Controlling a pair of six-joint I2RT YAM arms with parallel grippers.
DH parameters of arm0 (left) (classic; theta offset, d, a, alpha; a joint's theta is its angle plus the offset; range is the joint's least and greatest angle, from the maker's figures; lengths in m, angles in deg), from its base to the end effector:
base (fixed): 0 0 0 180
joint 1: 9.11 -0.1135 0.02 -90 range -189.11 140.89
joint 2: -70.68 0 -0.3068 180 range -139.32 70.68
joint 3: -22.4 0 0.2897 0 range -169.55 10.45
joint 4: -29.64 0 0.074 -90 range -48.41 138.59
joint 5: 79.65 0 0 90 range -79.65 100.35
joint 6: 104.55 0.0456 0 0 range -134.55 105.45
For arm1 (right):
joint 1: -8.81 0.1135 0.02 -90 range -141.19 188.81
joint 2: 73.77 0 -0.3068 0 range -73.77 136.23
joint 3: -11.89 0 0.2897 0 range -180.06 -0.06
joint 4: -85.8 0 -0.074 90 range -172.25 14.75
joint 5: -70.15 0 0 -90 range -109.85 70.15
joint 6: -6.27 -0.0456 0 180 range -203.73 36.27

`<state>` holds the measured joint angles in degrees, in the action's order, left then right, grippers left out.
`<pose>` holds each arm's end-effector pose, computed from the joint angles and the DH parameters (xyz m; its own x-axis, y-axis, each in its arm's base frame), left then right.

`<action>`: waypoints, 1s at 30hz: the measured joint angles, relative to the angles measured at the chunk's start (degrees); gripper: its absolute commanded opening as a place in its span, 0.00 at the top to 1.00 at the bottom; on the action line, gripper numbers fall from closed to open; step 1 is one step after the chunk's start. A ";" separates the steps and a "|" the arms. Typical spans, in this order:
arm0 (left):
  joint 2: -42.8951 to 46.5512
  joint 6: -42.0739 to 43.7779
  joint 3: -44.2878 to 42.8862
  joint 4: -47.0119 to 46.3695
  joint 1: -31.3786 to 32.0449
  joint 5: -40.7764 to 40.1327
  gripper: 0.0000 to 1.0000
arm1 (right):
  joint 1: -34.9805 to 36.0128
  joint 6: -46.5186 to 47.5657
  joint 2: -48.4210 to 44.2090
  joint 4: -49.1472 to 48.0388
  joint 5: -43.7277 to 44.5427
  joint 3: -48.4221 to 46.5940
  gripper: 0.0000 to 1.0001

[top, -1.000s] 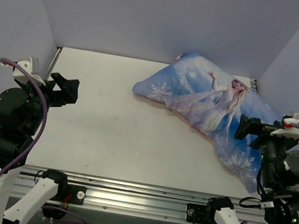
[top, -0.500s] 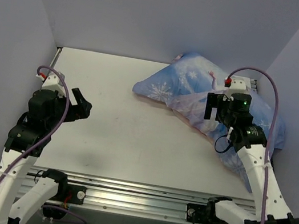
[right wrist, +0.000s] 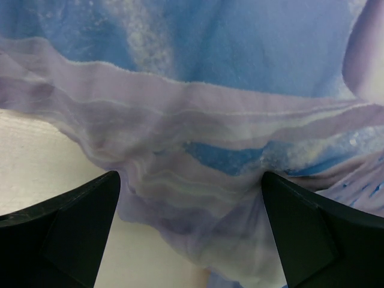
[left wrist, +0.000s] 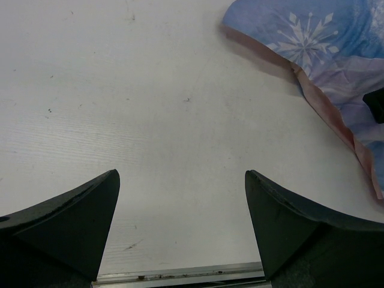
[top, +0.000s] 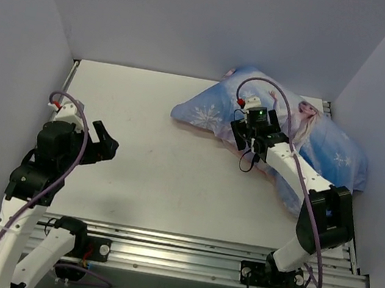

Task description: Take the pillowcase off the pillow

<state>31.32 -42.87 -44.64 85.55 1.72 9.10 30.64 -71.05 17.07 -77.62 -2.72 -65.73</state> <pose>0.1423 -0.0262 0.3861 -0.4891 -0.3893 -0.7805 -0.0716 0.9098 -0.4089 0.3842 0.1395 0.2956 -0.4242 -0.3959 -0.8145 -0.2165 0.9176 -0.3333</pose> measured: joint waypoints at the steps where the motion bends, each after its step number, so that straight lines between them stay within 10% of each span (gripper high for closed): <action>1: 0.24 0.02 0.00 0.35 0.00 0.07 0.06 | 0.04 0.55 1.46 -0.57 0.83 -0.63 0.00; 4: 0.79 0.02 0.00 0.98 0.17 0.07 0.06 | 0.04 2.05 4.94 -2.45 3.89 -1.29 0.25; 7: 0.61 0.07 -0.24 1.79 0.87 0.07 0.06 | 0.68 3.34 7.78 -3.58 6.71 -1.57 0.83; 10: 0.13 0.17 -0.55 2.51 1.25 0.04 0.06 | 2.03 3.17 9.31 -2.62 8.20 -2.91 1.00; 27: 1.31 0.37 -10.25 8.02 1.62 -2.54 0.06 | 36.20 -18.78 10.64 10.49 5.64 -15.63 1.00; 30: 0.28 -0.07 -11.78 9.16 1.62 -2.64 0.06 | 38.64 -21.05 12.07 11.37 5.53 -17.90 0.81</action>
<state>31.61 -42.93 -56.42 94.71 3.33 6.45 69.28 -92.09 29.14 -66.26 2.81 -83.63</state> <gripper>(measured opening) 0.939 0.073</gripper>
